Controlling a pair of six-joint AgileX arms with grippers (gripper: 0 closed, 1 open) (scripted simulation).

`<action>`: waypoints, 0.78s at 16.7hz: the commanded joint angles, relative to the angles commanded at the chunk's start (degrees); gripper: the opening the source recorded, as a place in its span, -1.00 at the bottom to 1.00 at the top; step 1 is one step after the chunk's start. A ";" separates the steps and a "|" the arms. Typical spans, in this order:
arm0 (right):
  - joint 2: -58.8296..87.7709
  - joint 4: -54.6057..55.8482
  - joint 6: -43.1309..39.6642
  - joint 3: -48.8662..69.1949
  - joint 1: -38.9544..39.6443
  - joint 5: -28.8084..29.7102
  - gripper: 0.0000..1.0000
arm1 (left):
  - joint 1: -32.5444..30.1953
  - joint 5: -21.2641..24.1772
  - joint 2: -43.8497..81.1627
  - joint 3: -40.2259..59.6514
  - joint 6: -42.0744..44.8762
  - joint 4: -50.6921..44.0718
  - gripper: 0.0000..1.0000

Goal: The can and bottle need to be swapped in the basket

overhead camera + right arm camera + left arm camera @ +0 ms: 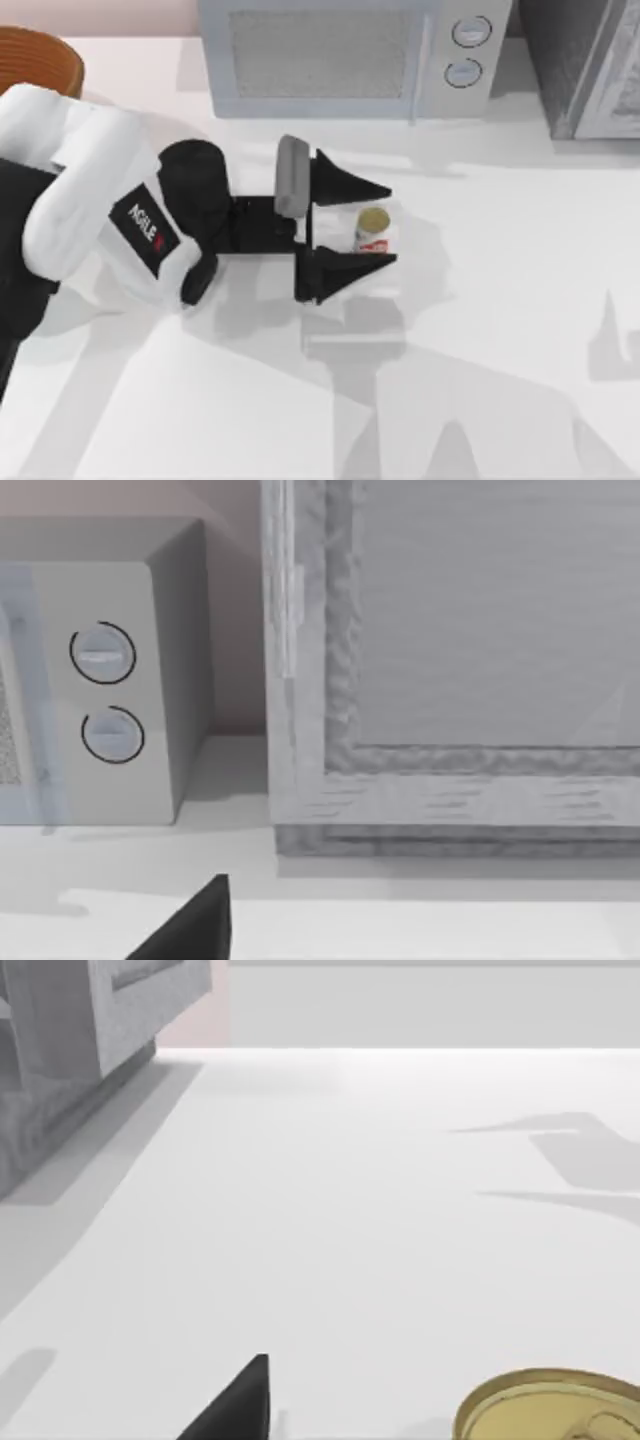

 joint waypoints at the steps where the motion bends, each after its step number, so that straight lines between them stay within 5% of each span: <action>1: 0.00 0.00 0.00 0.00 0.00 0.00 1.00 | 0.00 0.00 0.00 0.00 0.00 0.00 1.00; 8: 0.00 0.00 0.00 0.00 0.00 0.00 1.00 | 0.50 -0.47 -0.57 -0.41 -0.06 -0.49 1.00; 13: 0.00 0.00 0.00 0.00 0.00 0.00 1.00 | 4.91 -8.65 -12.44 -7.52 -0.49 -9.24 1.00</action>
